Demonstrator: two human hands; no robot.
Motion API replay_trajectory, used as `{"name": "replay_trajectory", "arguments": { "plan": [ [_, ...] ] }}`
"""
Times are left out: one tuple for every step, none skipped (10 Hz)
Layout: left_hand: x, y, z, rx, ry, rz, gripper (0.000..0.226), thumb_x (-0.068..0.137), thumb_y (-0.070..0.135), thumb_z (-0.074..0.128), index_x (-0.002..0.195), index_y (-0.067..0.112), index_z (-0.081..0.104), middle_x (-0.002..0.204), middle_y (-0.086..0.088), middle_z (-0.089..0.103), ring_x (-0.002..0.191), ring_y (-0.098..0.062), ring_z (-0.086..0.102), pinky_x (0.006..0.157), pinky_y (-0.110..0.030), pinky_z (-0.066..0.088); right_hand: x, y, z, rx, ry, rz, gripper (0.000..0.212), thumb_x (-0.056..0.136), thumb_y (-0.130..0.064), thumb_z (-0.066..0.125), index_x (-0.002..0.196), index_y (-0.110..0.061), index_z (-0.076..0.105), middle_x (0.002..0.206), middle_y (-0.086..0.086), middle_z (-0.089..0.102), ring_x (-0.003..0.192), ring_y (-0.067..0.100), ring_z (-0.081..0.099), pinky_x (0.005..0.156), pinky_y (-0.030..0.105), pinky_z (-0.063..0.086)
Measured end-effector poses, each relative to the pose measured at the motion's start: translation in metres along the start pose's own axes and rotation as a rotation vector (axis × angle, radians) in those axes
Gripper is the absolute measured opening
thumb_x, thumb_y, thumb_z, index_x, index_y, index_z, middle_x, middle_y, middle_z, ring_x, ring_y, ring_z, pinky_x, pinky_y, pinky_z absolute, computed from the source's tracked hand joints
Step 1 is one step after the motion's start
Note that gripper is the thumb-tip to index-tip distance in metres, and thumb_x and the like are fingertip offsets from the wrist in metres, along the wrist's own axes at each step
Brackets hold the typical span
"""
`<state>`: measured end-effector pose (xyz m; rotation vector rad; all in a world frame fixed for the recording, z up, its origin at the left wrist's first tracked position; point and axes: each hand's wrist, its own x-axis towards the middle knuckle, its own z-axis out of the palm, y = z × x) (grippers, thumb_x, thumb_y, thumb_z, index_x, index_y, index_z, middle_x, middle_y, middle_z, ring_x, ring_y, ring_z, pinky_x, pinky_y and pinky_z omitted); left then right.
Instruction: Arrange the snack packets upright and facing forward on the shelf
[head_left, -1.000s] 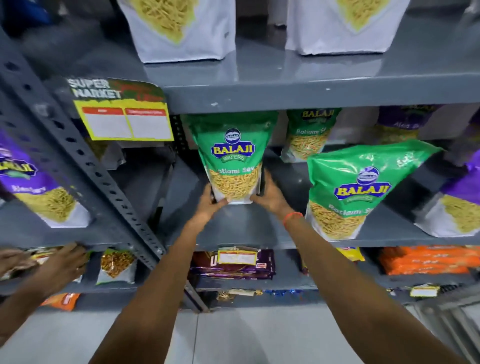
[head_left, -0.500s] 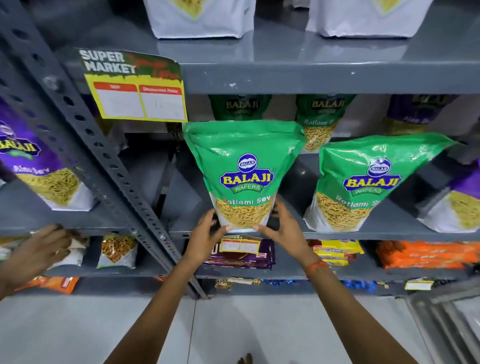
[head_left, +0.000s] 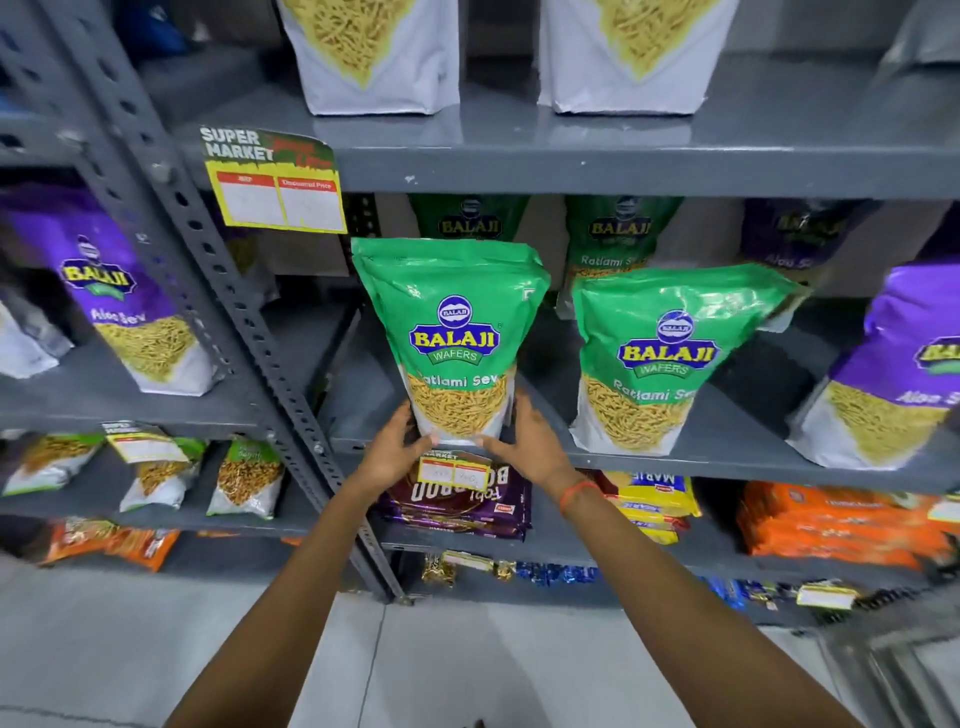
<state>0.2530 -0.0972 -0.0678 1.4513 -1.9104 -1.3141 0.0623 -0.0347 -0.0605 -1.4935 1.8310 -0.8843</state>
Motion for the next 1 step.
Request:
{"name": "replay_trajectory", "arguments": {
  "plan": [
    [-0.0154,0.0278,0.0198,0.291,0.154,-0.109,0.062,0.087,0.028,0.058,0.137,0.004,0.028,0.136,-0.021,0.051,0.121,-0.039,0.052,0.096,-0.048,0.046,-0.0064,-0.0064,-0.0133,-0.181,-0.012,0.010,0.067,0.082,-0.034,0.063,0.131,-0.002,0.031,0.133,0.025,0.045,0.123,0.039,0.044,0.097,0.045,0.041]
  ]
}}
